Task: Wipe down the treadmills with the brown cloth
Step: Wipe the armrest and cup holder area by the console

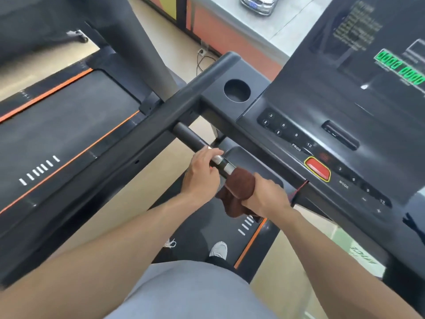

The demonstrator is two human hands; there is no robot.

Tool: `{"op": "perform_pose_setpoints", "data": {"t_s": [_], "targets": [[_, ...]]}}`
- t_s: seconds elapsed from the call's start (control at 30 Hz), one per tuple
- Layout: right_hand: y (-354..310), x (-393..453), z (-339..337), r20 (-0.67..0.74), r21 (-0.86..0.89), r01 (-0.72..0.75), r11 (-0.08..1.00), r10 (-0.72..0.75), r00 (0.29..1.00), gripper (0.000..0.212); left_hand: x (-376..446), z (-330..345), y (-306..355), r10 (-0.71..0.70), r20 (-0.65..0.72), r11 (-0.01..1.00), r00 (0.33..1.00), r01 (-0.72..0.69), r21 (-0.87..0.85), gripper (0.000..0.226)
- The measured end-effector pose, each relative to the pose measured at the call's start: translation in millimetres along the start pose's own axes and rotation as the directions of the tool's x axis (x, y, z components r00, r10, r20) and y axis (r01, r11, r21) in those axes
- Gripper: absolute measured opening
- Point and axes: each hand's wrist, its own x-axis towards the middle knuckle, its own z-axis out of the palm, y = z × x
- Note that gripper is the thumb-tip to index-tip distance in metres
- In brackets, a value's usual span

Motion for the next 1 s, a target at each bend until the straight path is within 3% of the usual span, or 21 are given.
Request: {"op": "perform_pose_setpoints", "data": {"t_s": [0.1, 0.2, 0.3, 0.4, 0.5, 0.6, 0.73, 0.83, 1.0], "targets": [[-37, 20, -4, -0.049, 0.069, 0.014, 0.998, -0.010, 0.999, 0.037, -1, -27, -10, -0.076, -0.125, 0.997, 0.989, 0.073, -0.029, 0.051], [-102, 61, -15, -0.108, 0.175, 0.136, 0.975, -0.118, 0.987, 0.048, -9, -55, -20, -0.165, -0.196, 0.986, 0.967, 0.156, -0.060, 0.050], [-163, 93, -26, -0.153, 0.247, 0.229, 0.942, -0.195, 0.969, 0.059, -21, -83, -33, -0.154, -0.223, 0.988, 0.963, 0.144, -0.060, 0.047], [-181, 108, -27, -0.172, 0.247, 0.218, 0.944, -0.178, 0.969, 0.061, -27, -104, -44, -0.129, -0.212, 0.992, 0.969, 0.127, -0.020, 0.045], [-169, 106, -28, -0.108, 0.171, 0.204, 0.964, -0.187, 0.976, 0.068, -25, -106, -42, -0.116, -0.169, 0.993, 0.979, 0.117, -0.001, 0.044], [-151, 89, -28, -0.071, 0.107, 0.208, 0.972, -0.201, 0.977, 0.062, -16, -93, -30, -0.089, -0.103, 0.996, 0.991, 0.089, -0.005, 0.043], [-82, 40, -19, -0.012, 0.045, 0.072, 0.996, -0.071, 0.997, 0.055, -3, -65, -7, -0.054, -0.055, 0.998, 0.997, 0.052, -0.035, 0.039], [-19, -2, -8, 0.022, -0.029, -0.041, 0.999, 0.041, 0.999, 0.052, -1, -39, 6, -0.032, 0.065, 0.997, 0.997, 0.036, -0.062, 0.039], [-2, -11, 14, -0.073, 0.047, -0.111, 0.993, 0.114, 0.991, 0.050, 0, -11, 18, 0.080, 0.176, 0.994, 0.981, -0.092, 0.065, 0.036]]}}
